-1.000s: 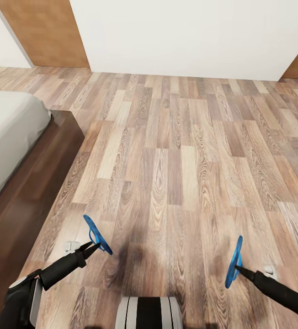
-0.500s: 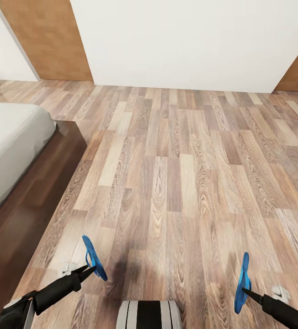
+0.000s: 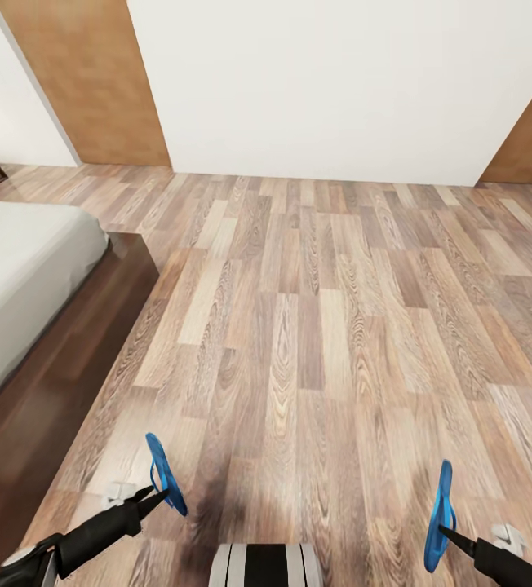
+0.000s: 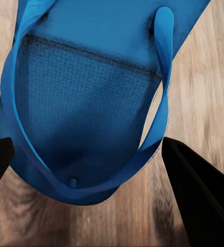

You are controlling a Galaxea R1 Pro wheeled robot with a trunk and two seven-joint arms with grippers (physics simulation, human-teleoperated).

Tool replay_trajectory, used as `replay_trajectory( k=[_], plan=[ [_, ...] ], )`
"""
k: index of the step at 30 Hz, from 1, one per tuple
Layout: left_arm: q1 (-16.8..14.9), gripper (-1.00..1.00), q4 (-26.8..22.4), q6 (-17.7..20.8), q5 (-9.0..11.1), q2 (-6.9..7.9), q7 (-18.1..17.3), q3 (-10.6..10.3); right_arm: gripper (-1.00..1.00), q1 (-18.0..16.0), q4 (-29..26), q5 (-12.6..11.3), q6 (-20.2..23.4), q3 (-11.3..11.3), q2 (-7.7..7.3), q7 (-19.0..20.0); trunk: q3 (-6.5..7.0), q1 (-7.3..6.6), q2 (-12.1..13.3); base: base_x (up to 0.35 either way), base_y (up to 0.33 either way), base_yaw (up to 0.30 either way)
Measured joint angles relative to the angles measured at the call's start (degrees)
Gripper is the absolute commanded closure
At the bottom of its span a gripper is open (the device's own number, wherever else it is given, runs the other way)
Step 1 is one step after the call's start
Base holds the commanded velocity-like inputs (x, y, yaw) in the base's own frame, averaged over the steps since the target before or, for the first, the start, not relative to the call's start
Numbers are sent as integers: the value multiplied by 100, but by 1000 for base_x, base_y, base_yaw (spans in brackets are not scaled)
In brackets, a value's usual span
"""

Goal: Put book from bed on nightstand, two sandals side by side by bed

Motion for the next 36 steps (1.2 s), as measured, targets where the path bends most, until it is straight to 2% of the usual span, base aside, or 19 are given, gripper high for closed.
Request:
replay_trajectory(
  k=[5,16,22,36],
  plan=[
    [0,100,1,1,17,91,-15,22,100,-1,-4,-5,-16,0,0,1,111,-13,7,0,0,0],
    [0,100,2,19,27,96,-30,22,100,1,5,-6,-24,1,0,0,355,-41,21,0,0,0],
    [0,100,1,35,24,102,-432,30,100,1,12,-6,-25,1,0,-6,488,-57,30,0,0,0],
    [1,100,63,45,26,93,-612,22,100,-1,11,-6,-36,0,0,-32,798,-93,48,0,0,0]
  ],
)
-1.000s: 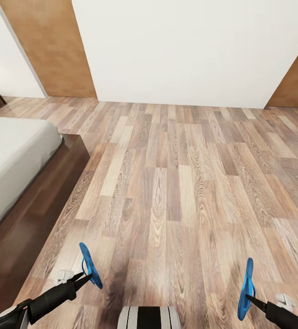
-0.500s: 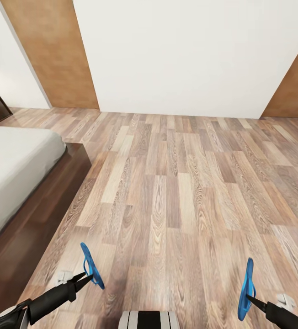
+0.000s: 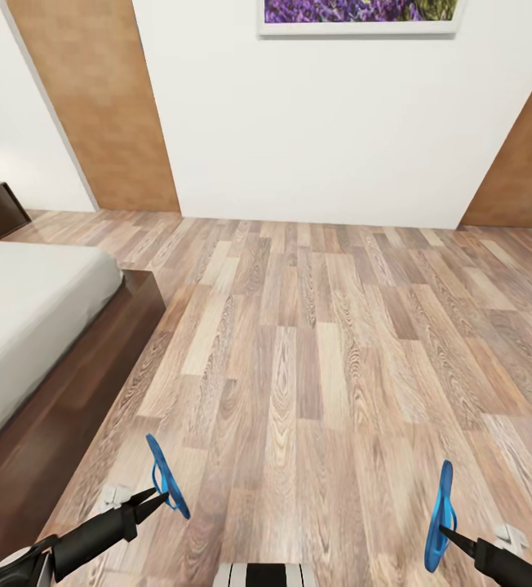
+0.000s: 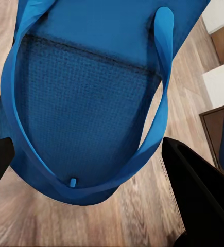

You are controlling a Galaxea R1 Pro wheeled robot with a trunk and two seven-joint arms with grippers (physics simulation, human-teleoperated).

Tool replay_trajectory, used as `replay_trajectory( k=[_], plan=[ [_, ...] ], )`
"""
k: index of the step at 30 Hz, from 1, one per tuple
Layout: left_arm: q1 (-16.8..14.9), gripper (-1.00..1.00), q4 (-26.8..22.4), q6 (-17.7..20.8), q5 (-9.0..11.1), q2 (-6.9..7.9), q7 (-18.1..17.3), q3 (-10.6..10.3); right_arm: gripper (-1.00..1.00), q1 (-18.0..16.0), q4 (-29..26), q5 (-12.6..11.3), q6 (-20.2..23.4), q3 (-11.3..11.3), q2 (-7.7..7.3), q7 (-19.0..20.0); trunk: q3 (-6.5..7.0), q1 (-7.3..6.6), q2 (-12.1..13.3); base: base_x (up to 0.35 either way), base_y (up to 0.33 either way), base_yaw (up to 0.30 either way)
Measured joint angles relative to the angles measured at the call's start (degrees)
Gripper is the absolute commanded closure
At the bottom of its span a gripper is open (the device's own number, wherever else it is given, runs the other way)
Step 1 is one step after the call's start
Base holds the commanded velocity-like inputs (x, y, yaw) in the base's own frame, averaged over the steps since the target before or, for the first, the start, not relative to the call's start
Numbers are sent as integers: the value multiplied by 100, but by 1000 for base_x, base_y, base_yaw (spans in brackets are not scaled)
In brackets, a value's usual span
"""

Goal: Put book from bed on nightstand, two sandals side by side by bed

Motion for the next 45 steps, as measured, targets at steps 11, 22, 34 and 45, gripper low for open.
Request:
replay_trajectory(
  k=[11,22,34,45],
  plan=[
    [0,100,86,2,2,0,-44,0,100,2,10,0,-5,5,5,-34,244,-28,15,0,0,0],
    [0,100,87,0,-6,-7,-39,-9,100,2,21,0,-6,17,12,-47,488,-57,30,0,0,0],
    [0,100,87,0,-6,-1,-36,-1,100,2,21,0,-6,11,13,-47,754,-88,46,0,0,0],
    [0,100,87,0,-6,-1,-36,-8,100,2,21,0,-6,16,18,-47,998,-116,60,0,0,0]
  ],
)
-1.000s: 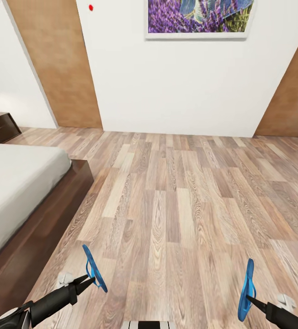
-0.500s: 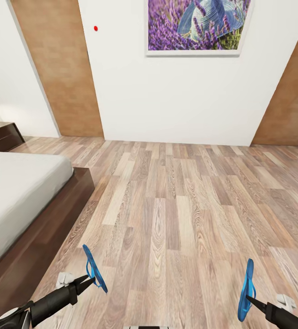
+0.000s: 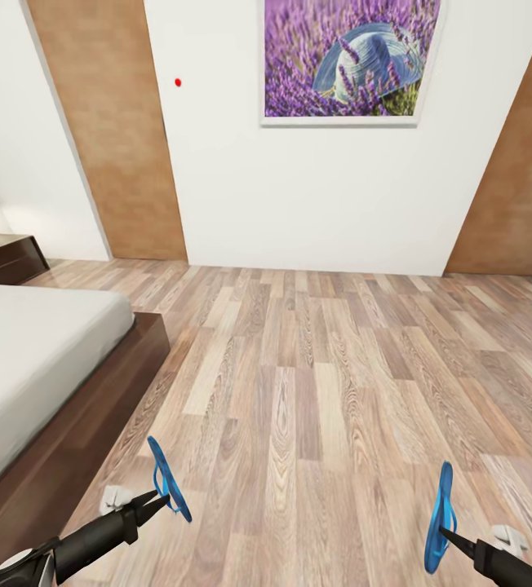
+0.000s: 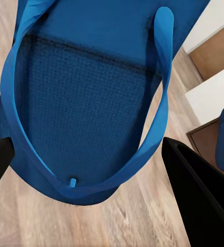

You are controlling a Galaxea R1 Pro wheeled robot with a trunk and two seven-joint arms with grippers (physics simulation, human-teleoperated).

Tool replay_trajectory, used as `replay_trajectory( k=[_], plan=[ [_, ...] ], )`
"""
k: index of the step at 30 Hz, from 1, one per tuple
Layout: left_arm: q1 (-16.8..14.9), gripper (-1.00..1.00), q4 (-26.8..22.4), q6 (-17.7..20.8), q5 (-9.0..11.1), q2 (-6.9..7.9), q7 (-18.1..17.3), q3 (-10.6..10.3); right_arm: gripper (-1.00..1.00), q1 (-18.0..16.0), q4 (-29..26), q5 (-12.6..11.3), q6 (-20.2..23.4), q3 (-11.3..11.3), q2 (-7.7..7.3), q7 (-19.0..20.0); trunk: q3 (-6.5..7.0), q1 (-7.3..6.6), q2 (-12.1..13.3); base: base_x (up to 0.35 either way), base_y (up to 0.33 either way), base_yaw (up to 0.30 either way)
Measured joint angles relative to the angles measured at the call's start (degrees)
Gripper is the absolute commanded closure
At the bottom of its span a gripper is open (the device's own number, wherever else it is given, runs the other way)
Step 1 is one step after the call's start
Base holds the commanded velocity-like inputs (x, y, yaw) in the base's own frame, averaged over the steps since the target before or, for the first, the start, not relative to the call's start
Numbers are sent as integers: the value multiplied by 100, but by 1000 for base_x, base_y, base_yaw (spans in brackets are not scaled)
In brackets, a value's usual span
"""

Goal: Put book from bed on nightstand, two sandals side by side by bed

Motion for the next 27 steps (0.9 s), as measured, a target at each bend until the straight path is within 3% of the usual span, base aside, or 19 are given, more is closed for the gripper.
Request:
replay_trajectory(
  k=[27],
  plan=[
    [0,100,0,0,0,-8,8,-1,100,-1,0,-1,0,0,44,0,595,-88,74,0,0,0]
  ],
)
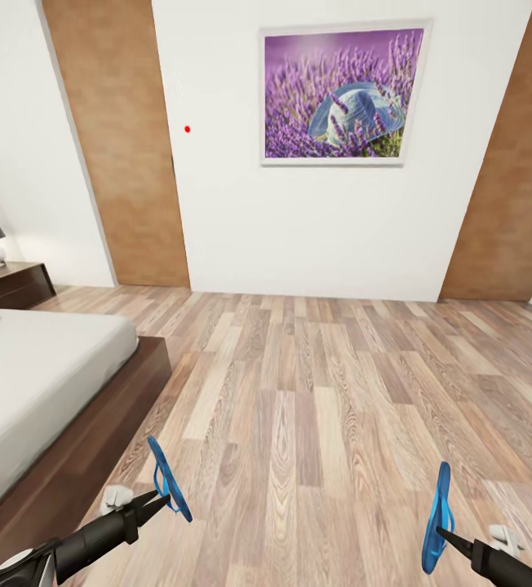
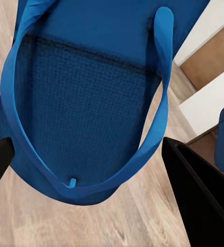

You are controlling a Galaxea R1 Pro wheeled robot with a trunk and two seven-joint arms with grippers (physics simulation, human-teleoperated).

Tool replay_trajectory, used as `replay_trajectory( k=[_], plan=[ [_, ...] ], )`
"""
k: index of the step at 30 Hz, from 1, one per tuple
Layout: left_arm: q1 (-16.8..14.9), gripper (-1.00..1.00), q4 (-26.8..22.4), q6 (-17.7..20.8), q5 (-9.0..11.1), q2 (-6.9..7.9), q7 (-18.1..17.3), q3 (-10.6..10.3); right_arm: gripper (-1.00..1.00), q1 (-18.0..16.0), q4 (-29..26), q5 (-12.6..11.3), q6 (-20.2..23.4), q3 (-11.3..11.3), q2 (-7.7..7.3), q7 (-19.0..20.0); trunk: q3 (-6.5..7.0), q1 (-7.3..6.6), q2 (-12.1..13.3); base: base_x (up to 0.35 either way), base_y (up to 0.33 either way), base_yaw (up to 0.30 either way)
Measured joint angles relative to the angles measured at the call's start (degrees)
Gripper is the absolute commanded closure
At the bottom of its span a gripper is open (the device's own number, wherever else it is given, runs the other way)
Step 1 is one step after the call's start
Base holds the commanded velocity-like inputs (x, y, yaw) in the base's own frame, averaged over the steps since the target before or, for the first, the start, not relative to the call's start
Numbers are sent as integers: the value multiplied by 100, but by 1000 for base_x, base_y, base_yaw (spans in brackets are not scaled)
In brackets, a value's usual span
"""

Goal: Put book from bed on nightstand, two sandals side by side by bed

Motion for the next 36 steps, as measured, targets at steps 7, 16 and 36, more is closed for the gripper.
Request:
replay_trajectory(
  k=[7,16,36],
  plan=[
    [0,100,89,0,0,0,17,-1,100,1,0,0,0,3,0,0,126,-154,281,0,0,0],
    [0,100,405,-57,-26,-37,938,-35,100,1,9,15,1,44,301,-119,287,-351,642,0,0,0],
    [0,100,2511,-2310,-905,-140,2984,-63,100,0,189,1006,-215,42,906,-1316,646,-791,1444,0,0,0]
  ],
)
